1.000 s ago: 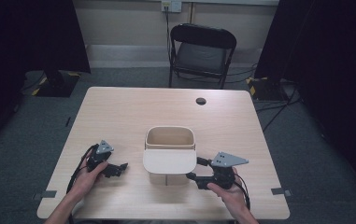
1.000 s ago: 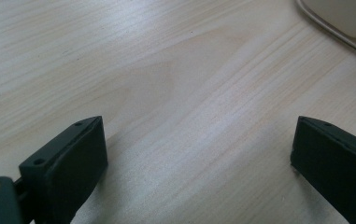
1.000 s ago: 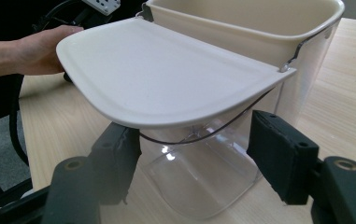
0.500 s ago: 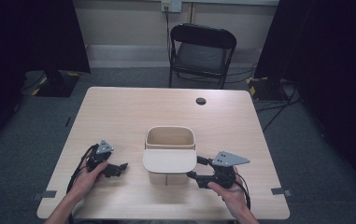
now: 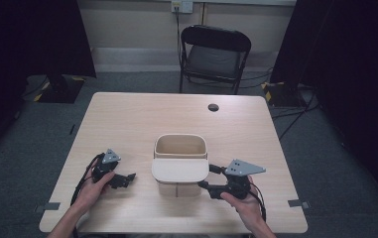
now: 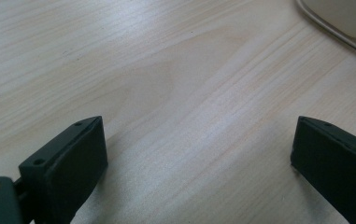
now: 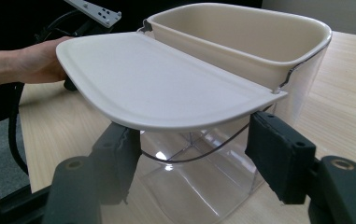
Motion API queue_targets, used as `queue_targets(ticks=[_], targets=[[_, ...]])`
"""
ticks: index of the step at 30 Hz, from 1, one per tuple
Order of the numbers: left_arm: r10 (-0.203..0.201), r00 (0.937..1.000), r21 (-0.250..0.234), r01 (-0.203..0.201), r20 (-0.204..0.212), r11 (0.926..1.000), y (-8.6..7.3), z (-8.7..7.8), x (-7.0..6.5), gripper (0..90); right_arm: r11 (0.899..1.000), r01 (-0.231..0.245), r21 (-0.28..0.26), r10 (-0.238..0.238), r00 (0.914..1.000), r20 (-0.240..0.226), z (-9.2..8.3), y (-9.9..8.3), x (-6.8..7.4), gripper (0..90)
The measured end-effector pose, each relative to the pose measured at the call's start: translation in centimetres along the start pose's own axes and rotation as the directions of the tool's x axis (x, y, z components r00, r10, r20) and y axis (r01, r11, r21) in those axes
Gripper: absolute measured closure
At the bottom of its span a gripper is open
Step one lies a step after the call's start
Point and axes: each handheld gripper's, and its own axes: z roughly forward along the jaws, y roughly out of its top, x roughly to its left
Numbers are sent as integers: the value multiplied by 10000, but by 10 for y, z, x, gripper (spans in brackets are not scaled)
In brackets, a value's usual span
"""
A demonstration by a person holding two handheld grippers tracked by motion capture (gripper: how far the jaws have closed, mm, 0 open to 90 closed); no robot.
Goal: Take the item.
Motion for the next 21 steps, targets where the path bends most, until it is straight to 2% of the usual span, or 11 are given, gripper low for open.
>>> queue_targets(ticks=[21], targets=[[0, 10000, 3, 0, -2, 10000, 0, 0, 0, 30, 9999, -154, 12, 154, 9999, 20, 0, 2, -4, 349]])
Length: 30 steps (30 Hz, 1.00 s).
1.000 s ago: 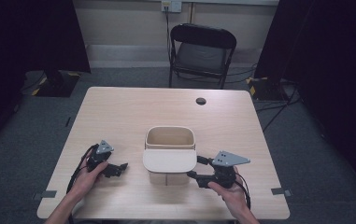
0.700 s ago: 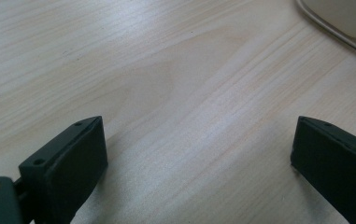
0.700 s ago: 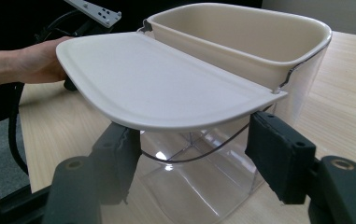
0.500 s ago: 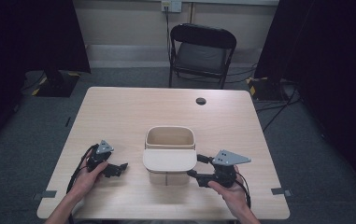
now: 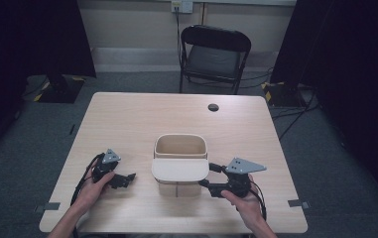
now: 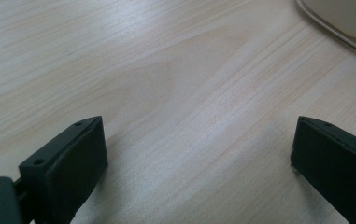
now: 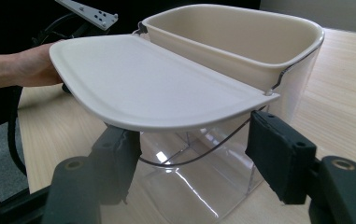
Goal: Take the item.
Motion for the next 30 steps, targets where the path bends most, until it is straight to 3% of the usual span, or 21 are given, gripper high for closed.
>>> queue_targets(ticks=[30], targets=[[-47, 10000, -37, 47, 7, 10000, 0, 0, 0, 31, 9995, -102, -311, 109, 9997, 216, 0, 11, -4, 377]])
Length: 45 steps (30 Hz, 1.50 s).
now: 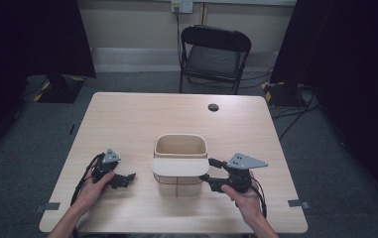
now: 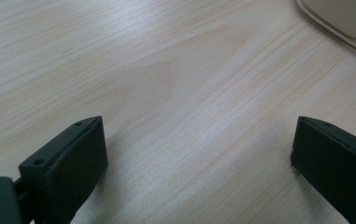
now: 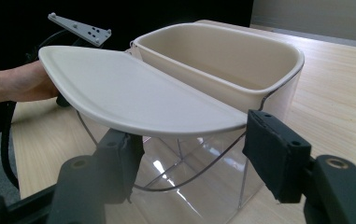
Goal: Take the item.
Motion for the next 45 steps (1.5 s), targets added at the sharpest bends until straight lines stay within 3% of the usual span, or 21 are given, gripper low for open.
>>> queue_targets(ticks=[45], targets=[[8, 10000, 28, -8, 7, 10000, 0, 0, 0, 31, 9997, 49, -248, -48, 10000, 51, 2, 11, -3, 390]])
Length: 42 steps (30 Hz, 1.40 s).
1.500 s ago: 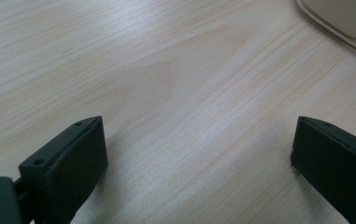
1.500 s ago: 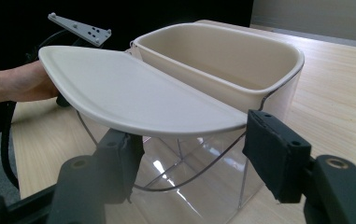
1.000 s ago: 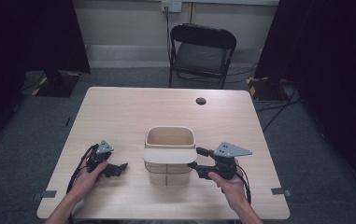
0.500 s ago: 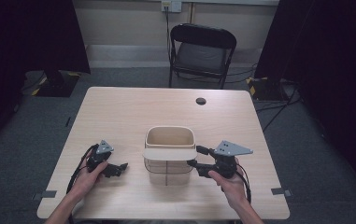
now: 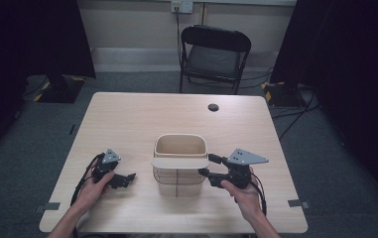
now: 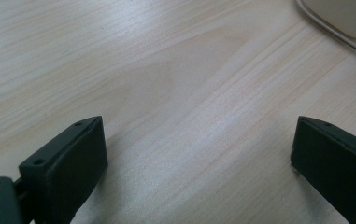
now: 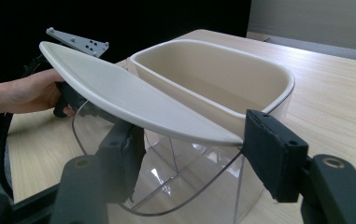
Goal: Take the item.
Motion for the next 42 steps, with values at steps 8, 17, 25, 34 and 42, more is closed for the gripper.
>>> queue_targets(ticks=[8, 17, 25, 34, 42], targets=[[36, 10000, 6, -36, -14, 10000, 0, 0, 0, 31, 10000, -63, -66, 63, 10000, 33, 1, 1, 0, 390], [37, 10000, 5, -37, -14, 10000, 0, 0, 0, 30, 9999, -52, -112, 52, 10000, -48, 1, 4, 0, 394], [38, 10000, 5, -38, -15, 10000, 0, 0, 0, 31, 10000, -39, -87, 38, 10000, -85, 1, 6, 1, 407], [37, 10000, 4, -37, -15, 10000, 0, 0, 0, 31, 9999, 26, -107, -27, 10000, -69, 0, 6, 1, 432], [39, 10000, 7, -39, -14, 10000, 0, 0, 0, 31, 9999, -46, -102, 45, 10000, -71, 0, 7, 0, 433]])
